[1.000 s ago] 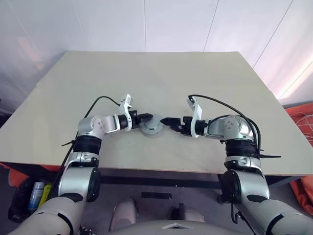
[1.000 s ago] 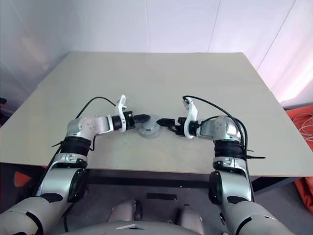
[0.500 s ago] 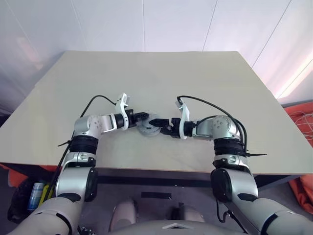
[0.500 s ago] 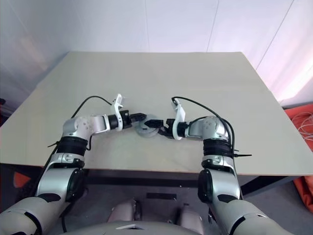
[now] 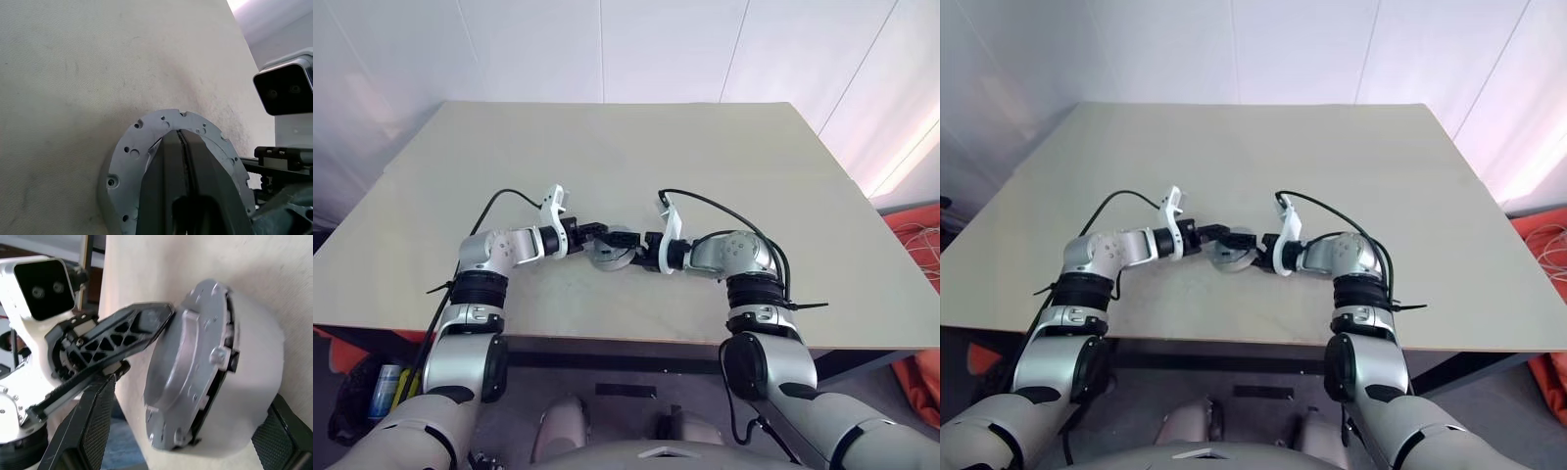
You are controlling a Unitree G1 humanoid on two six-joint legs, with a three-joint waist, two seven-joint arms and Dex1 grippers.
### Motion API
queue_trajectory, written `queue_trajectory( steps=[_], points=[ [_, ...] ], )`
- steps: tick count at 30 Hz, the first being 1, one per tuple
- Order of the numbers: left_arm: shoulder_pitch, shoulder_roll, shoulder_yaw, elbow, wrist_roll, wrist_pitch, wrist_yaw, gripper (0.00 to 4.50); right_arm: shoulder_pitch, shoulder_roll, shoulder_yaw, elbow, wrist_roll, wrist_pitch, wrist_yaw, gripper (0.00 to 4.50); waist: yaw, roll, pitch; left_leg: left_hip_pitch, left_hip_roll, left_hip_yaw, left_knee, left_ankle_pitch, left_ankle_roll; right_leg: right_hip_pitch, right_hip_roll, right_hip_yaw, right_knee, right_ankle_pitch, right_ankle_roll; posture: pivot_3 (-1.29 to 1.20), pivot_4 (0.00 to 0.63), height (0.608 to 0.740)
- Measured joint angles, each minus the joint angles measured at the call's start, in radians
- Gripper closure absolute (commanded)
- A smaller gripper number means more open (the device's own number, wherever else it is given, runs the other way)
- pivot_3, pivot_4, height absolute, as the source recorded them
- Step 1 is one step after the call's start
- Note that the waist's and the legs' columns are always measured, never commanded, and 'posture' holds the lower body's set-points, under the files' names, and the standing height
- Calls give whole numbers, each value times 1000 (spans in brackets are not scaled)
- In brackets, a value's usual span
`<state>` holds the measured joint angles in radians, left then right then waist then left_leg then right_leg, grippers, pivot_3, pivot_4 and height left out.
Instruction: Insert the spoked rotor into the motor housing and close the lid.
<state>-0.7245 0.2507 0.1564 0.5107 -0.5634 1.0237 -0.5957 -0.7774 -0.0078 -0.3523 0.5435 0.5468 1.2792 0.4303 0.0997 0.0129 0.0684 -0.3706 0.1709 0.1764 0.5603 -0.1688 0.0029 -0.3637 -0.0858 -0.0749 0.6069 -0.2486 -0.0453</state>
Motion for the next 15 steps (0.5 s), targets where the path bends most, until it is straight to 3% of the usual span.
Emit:
queue_trajectory(
  steps=[1, 4, 9, 15],
  points=[
    [0, 0, 0, 1, 1, -1, 0, 4500, -5, 0, -2, 12, 0, -11, -5, 9, 0, 0, 0, 0, 0, 0, 0, 0, 0, 0, 0, 0, 0, 0, 0, 0, 0, 740],
    [-1, 0, 3, 2, 4, -2, 2, 4500, -17, 1, -8, 41, 0, -41, -25, 611, 0, 0, 0, 1, 0, 0, 0, 1, -2, 0, 0, 0, 1, 0, 0, 0, 0, 740],
    [-2, 1, 10, -1, 7, -4, 0, 4500, -17, -3, -18, 73, 3, -75, -43, 2154, 3, 0, 0, 0, 0, 0, 0, 1, -2, 0, 0, 0, 1, 0, 0, 0, 0, 740],
    [-3, 7, 13, 2, 20, -15, 11, 4500, -31, -9, -20, 73, 6, -77, -42, 2399, 5, 0, 0, 0, 0, 0, 0, 1, -1, 0, 0, 0, 1, 0, 0, 0, 0, 740]
  ],
)
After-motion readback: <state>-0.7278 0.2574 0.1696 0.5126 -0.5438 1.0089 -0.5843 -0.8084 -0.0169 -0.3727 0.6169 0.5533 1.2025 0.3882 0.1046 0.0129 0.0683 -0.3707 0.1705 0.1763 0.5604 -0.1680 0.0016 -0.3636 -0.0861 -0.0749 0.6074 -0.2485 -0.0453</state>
